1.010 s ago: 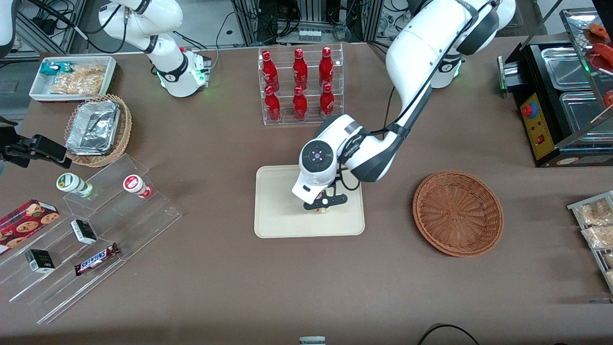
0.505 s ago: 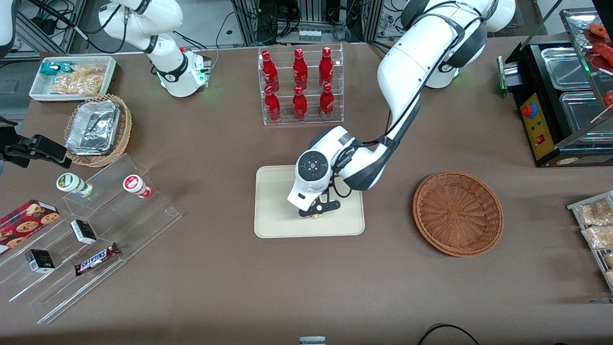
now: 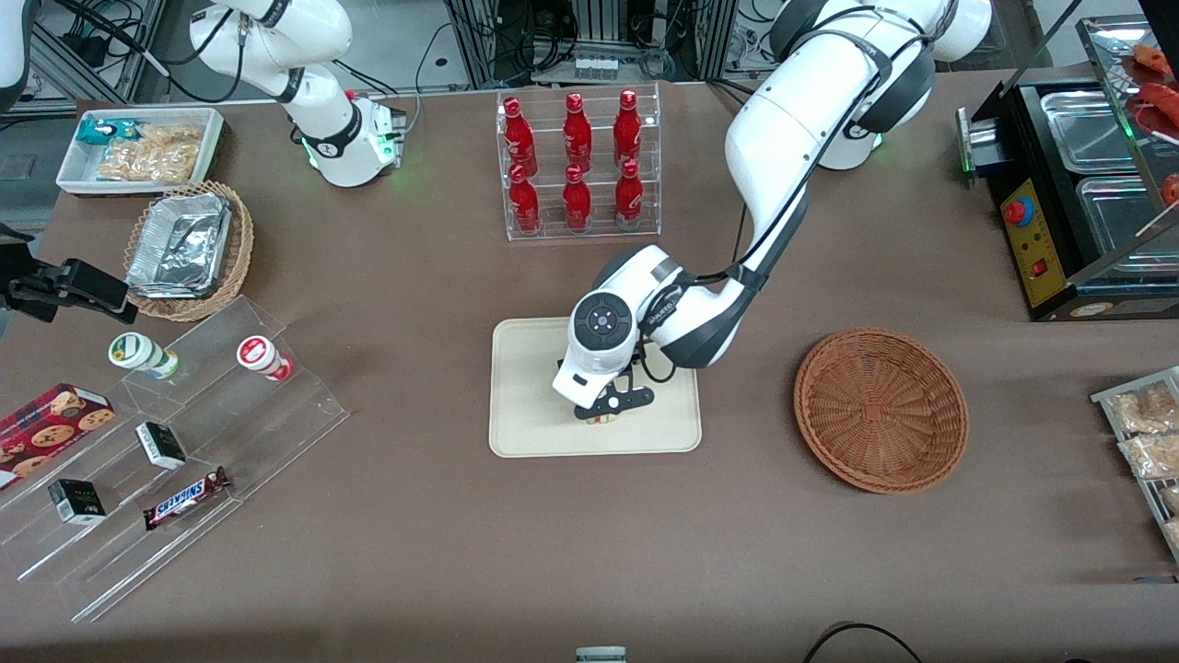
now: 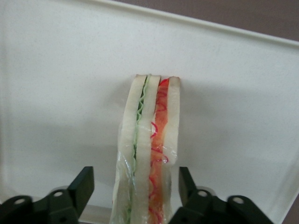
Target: Place sandwich from basket to tray
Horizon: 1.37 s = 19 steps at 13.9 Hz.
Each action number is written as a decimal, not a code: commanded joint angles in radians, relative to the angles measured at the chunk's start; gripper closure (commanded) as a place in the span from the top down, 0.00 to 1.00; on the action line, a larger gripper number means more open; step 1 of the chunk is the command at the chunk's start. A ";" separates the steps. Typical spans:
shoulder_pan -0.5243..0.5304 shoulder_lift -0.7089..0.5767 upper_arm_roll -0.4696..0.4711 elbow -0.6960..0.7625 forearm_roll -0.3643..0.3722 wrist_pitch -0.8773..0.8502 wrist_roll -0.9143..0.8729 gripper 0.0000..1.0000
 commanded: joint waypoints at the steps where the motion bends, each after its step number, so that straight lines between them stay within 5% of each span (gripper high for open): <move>1: -0.011 -0.029 0.018 0.020 0.004 -0.025 -0.009 1.00; 6: 0.024 -0.201 0.030 0.010 0.087 -0.211 -0.001 1.00; 9: 0.133 -0.322 0.026 -0.016 0.057 -0.347 0.119 1.00; 13: 0.358 -0.572 0.026 -0.248 -0.052 -0.405 0.407 1.00; 19: 0.576 -0.784 0.032 -0.390 -0.022 -0.517 0.680 1.00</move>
